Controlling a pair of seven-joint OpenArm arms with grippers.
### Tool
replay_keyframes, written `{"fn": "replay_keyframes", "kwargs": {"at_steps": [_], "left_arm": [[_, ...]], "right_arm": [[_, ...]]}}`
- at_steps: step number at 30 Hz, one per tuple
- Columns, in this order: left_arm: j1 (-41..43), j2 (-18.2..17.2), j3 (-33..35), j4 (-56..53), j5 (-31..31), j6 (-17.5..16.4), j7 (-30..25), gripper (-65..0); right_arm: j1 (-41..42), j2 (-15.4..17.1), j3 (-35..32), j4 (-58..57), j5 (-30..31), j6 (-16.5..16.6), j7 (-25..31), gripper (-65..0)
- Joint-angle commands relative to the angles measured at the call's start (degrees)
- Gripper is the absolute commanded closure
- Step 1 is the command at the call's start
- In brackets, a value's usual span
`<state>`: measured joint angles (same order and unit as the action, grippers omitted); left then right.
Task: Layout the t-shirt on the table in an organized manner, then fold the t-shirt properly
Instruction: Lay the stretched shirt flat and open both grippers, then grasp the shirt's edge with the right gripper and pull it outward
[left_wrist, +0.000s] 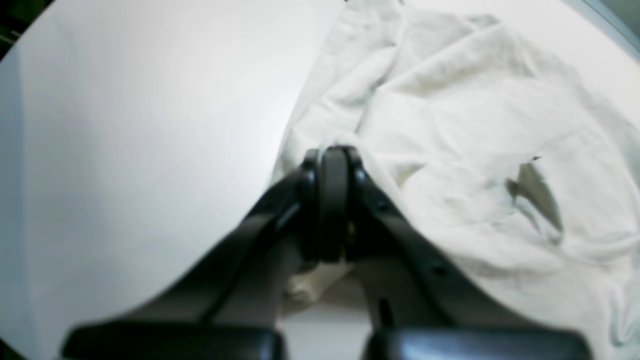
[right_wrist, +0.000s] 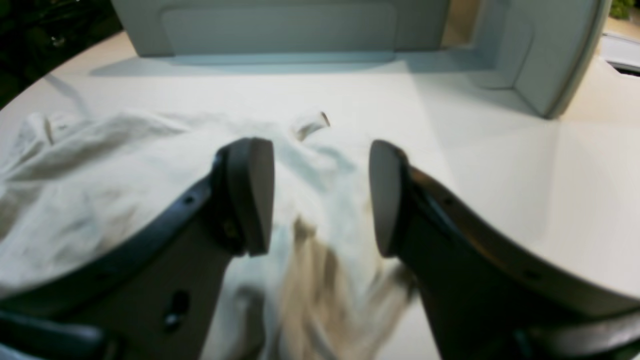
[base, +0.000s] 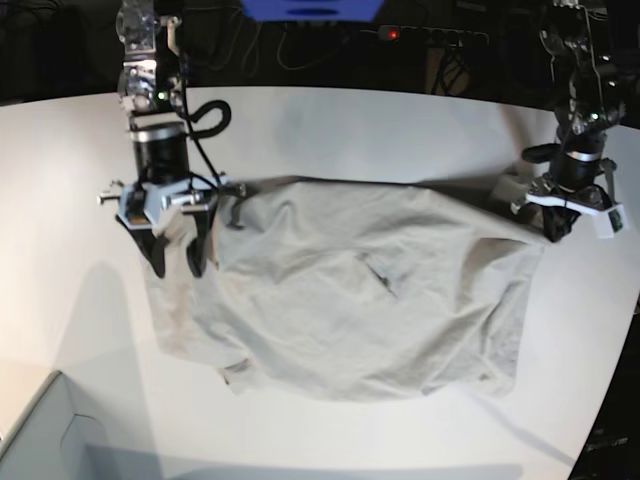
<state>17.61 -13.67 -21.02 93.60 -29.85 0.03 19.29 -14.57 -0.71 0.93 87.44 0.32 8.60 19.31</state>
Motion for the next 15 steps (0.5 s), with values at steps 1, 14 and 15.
{"fn": "replay_keyframes", "kwargs": {"at_steps": [1,14,15], "left_arm": [[-0.1,-0.6,-0.4,0.9,-0.2,0.0,-1.6,-0.1],[-0.2,-0.5,-0.4,0.9,-0.2,0.0,-1.6,-0.1],[-0.2,-0.5,-0.4,0.9,-0.2,0.0,-1.6,-0.1]], "right_arm": [[2.9,-0.1,-1.9,1.1,-0.1,0.4,-1.2,-31.1],[36.6,0.0,-14.7,-31.9,0.0,7.4,-30.8,-31.2],[38.2,0.0,-14.2,-34.8,0.0,7.6,-30.8,-31.2]]}}
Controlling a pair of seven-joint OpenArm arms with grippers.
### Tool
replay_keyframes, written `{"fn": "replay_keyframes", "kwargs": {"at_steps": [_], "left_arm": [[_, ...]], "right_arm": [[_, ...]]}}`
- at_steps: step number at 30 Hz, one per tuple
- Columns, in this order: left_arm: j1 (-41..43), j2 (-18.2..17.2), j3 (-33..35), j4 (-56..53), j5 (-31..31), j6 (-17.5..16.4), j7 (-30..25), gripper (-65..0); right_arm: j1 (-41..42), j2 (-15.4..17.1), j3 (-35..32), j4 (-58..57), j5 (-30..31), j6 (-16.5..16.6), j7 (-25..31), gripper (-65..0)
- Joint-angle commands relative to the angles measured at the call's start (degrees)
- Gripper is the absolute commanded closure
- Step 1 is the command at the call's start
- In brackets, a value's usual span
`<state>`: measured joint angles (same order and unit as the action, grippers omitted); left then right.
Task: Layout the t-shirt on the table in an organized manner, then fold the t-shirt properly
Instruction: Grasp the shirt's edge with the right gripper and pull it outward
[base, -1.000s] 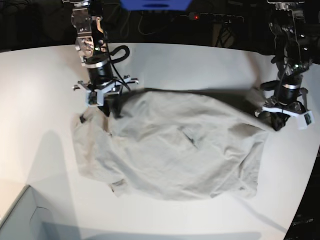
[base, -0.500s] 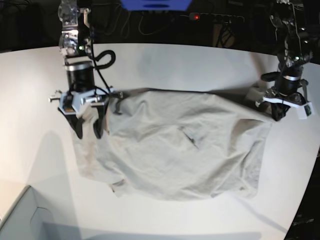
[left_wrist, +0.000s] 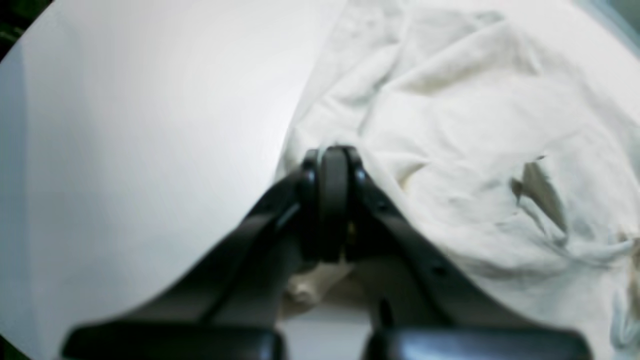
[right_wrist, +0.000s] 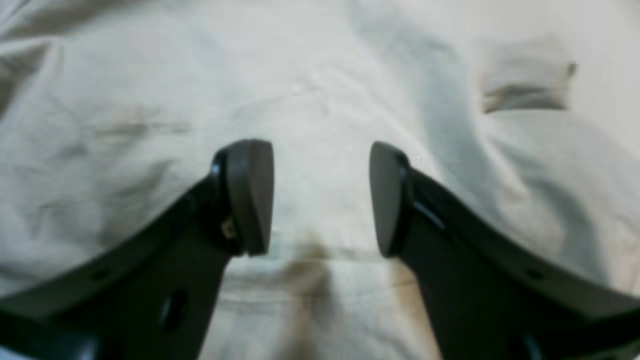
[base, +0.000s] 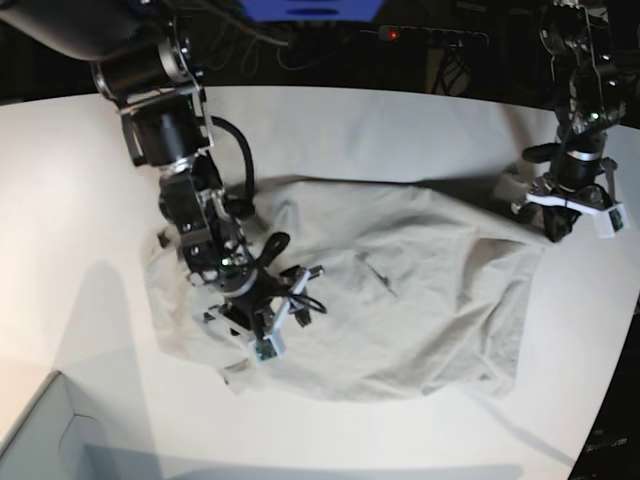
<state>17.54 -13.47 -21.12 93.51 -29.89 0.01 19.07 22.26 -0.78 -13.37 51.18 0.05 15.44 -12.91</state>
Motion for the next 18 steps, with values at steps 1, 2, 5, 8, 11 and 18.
{"fn": "replay_keyframes", "kwargs": {"at_steps": [1,2,5,8,11,18], "left_arm": [[-0.1,-0.7,-0.3,0.9,-0.1,0.0,-1.4,-0.1],[-0.2,-0.8,-0.3,0.9,-0.1,0.0,-1.4,-0.1],[-0.1,-0.8,-0.3,1.1,-0.1,0.0,-1.4,-0.1],[-0.4,-0.8,-0.3,0.9,-0.1,0.0,-1.4,-0.1],[-0.5,-0.8,-0.3,0.9,-0.1,0.0,-1.4,-0.1],[-1.5,-0.7,-0.2,0.9,-0.1,0.0,-1.4,-0.1]], "right_arm": [[2.7,0.1,0.5,-1.4,0.3,0.8,1.4,-31.2],[3.8,0.2,0.8,-3.7,0.3,0.9,1.5,-31.2],[4.5,1.1,0.9,-6.8,0.3,1.0,1.4,-31.2],[2.0,1.8,0.8,-6.6,0.3,1.0,1.4,-31.2],[-0.2,2.0,0.9,-5.8,0.2,1.0,1.4,-31.1],[-9.5,3.6,0.9,7.1,0.1,1.0,-1.6,-31.1]]}}
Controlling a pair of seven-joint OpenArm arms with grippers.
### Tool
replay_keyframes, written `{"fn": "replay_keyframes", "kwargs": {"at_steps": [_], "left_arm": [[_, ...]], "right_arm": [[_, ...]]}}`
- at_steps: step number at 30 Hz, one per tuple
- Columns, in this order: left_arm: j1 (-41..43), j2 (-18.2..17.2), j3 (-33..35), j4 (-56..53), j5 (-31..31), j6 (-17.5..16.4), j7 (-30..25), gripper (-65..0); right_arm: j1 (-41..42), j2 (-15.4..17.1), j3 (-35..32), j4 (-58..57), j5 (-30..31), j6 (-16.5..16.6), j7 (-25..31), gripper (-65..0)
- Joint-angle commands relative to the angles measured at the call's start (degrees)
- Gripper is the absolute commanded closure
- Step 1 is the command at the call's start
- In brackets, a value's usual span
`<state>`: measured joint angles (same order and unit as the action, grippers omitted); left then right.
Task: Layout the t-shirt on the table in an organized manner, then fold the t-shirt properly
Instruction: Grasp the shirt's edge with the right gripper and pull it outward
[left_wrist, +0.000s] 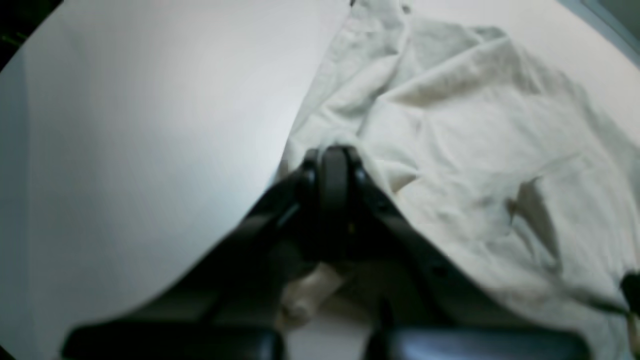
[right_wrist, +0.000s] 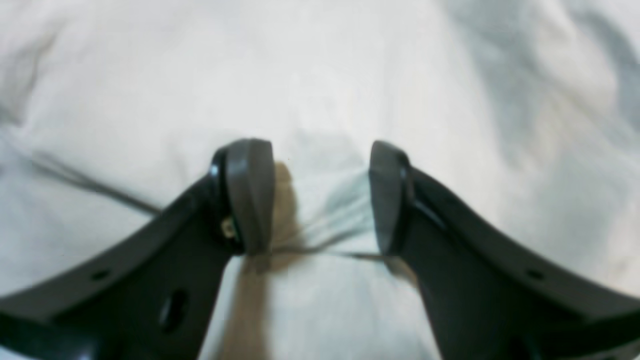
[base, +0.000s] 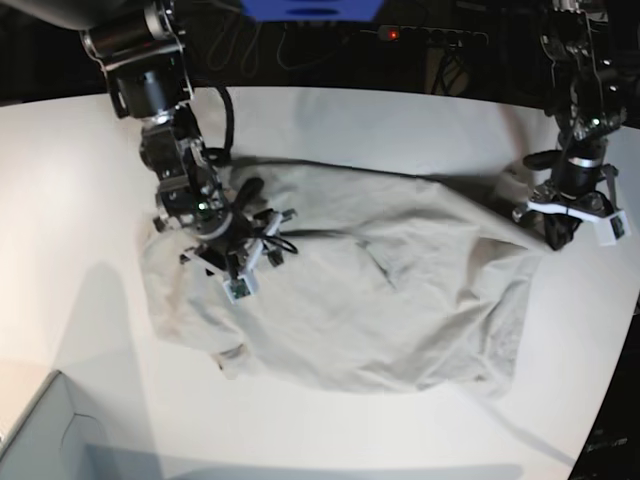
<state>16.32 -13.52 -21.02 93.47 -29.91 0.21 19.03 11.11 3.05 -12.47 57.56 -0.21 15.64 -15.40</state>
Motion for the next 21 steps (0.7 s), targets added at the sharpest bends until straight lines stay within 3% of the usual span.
{"fn": "replay_keyframes", "kwargs": {"at_steps": [1,9,14,18,21], "left_arm": [[-0.7,-0.7,-0.1,0.9,-0.1,-0.2,-1.3,-0.1],[-1.8,-0.5,0.0,0.9,-0.1,-0.2,-1.0,-0.1],[-1.5,-0.5,0.0,0.8,-0.1,-0.2,-1.2,-0.1],[-1.3,-0.5,0.0,0.8,-0.4,-0.2,-1.2,-0.1],[-1.3,-0.5,0.0,0.8,-0.4,-0.2,-1.2,-0.1]], "right_arm": [[1.0,-0.2,0.1,2.4,0.3,0.8,0.2,-31.1],[-1.5,-0.1,0.0,5.6,0.3,0.8,-2.5,-30.3],[-2.5,-0.1,-0.1,6.0,0.3,0.8,-2.5,-24.7],[-2.6,-0.1,-0.1,6.0,0.3,0.8,-2.5,-14.6],[-3.1,-0.2,0.1,6.7,0.3,0.8,-2.5,-0.8]]}}
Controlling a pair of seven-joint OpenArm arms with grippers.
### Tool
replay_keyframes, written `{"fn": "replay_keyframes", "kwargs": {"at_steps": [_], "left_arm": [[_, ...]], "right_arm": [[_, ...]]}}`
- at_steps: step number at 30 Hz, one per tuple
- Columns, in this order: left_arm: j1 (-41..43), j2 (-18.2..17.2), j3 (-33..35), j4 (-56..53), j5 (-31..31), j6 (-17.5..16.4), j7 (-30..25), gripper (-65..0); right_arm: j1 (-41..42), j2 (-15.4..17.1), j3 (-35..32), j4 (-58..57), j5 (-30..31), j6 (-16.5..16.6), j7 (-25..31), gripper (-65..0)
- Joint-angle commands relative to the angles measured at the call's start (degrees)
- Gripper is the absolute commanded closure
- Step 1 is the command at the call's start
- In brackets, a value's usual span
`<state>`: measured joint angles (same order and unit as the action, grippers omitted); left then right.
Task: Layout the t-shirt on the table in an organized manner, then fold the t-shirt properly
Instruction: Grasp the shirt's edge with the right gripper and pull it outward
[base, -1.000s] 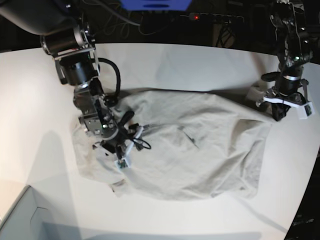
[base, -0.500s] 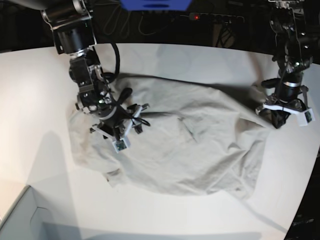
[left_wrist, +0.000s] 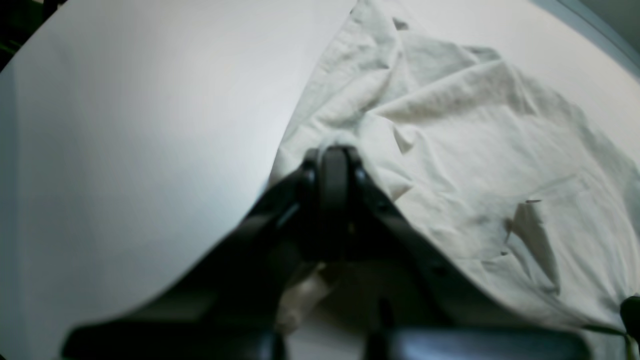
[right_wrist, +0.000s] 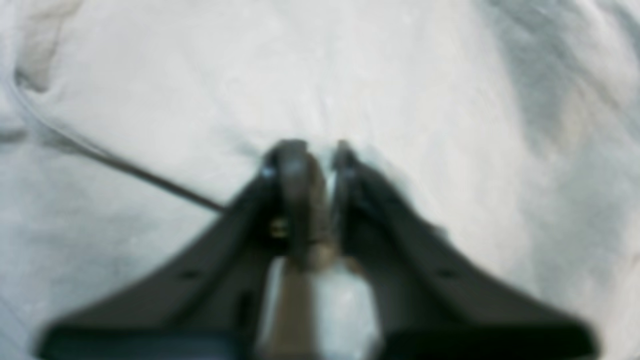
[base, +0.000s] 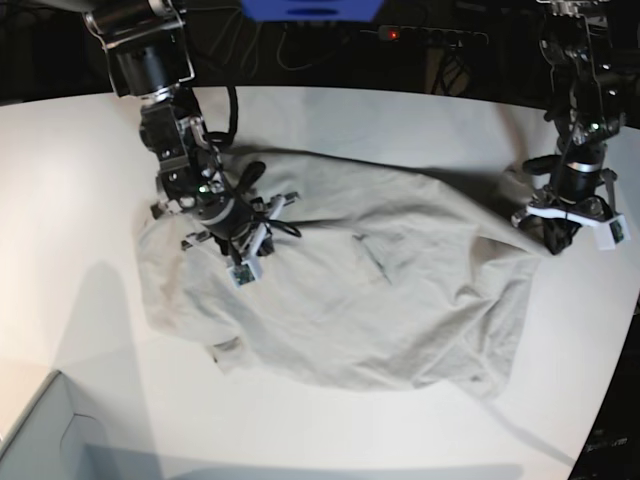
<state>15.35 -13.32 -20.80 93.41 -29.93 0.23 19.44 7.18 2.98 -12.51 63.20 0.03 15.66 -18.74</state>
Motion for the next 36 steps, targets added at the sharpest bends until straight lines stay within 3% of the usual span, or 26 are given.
{"fn": "replay_keyframes", "kwargs": {"at_steps": [1,7,12,24,29,33,36], "left_arm": [[-0.3,-0.7,-0.2,0.9,-0.4,-0.2,-1.6,-0.1],[-0.3,-0.7,-0.2,1.0,-0.5,-0.2,-1.6,-0.1],[-0.3,-0.7,-0.2,1.1,-0.6,-0.2,-1.6,-0.1],[-0.5,-1.0,-0.2,1.6,-0.6,-0.2,-1.6,-0.1],[-0.8,-1.1,-0.2,1.7,-0.1,-0.2,-1.4,-0.1],[-0.8,-4.7,2.7,1.7,-0.1,-0.3,-1.2,-0.1],[-0.4,-9.5,7.0,3.3,-0.1,-0.3,-1.2,-0.1]], "right_arm": [[0.7,-0.1,0.2,1.9,0.1,0.6,0.9,0.0],[-2.5,0.0,0.4,13.1,0.1,0.6,0.9,0.0],[-7.0,-0.5,4.9,26.0,0.2,0.6,1.0,0.0],[-29.4,-0.5,5.9,50.8,0.3,0.6,1.4,0.0],[-36.8,-0.5,5.6,50.7,0.3,0.6,3.4,0.0],[-40.1,-1.3,3.8,46.3,0.4,0.6,7.2,0.0],[-41.2,-1.5,3.7,43.8,0.4,0.6,10.2,0.0]]}}
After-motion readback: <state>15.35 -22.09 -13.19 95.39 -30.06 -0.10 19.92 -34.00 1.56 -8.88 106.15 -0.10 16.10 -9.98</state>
